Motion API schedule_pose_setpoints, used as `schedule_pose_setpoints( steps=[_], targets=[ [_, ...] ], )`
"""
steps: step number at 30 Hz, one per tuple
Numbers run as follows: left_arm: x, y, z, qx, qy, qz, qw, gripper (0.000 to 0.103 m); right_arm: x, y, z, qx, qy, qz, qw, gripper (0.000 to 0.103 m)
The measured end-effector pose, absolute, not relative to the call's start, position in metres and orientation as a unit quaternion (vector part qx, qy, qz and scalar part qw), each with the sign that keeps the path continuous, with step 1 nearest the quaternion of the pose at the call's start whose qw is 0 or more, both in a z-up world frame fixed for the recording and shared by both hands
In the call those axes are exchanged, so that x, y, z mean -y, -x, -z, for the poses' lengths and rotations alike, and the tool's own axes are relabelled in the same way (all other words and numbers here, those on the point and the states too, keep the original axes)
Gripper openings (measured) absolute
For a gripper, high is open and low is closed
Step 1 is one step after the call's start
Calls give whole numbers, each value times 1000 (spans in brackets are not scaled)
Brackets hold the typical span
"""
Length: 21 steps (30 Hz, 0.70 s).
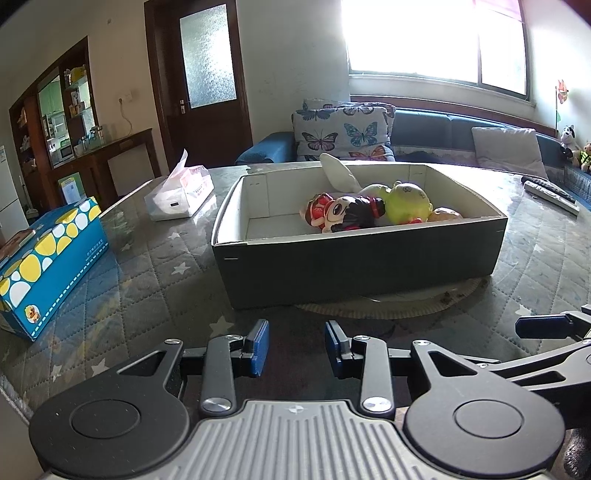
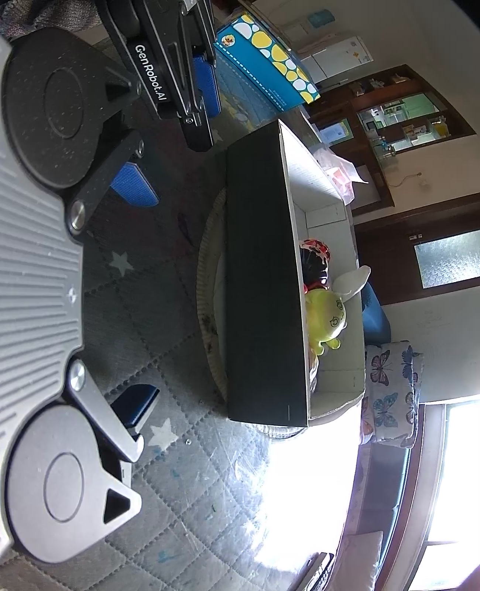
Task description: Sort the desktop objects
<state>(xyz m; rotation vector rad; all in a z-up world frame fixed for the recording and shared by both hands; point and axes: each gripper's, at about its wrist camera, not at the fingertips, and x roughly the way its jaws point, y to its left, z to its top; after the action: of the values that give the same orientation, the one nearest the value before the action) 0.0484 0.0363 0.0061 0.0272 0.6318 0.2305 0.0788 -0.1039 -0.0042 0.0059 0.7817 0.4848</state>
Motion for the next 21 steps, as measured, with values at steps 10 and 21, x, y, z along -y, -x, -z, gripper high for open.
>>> schedule_pose_setpoints(
  steps=[10, 21],
  targets=[
    [-38, -59, -6, -317, -16, -112, 942, 36, 100, -88, 4, -383, -4, -236, 893, 103],
    [-43, -71, -7, -321, -13, -112, 940, 36, 95, -101, 6, -391, -2, -234, 890, 103]
  ],
)
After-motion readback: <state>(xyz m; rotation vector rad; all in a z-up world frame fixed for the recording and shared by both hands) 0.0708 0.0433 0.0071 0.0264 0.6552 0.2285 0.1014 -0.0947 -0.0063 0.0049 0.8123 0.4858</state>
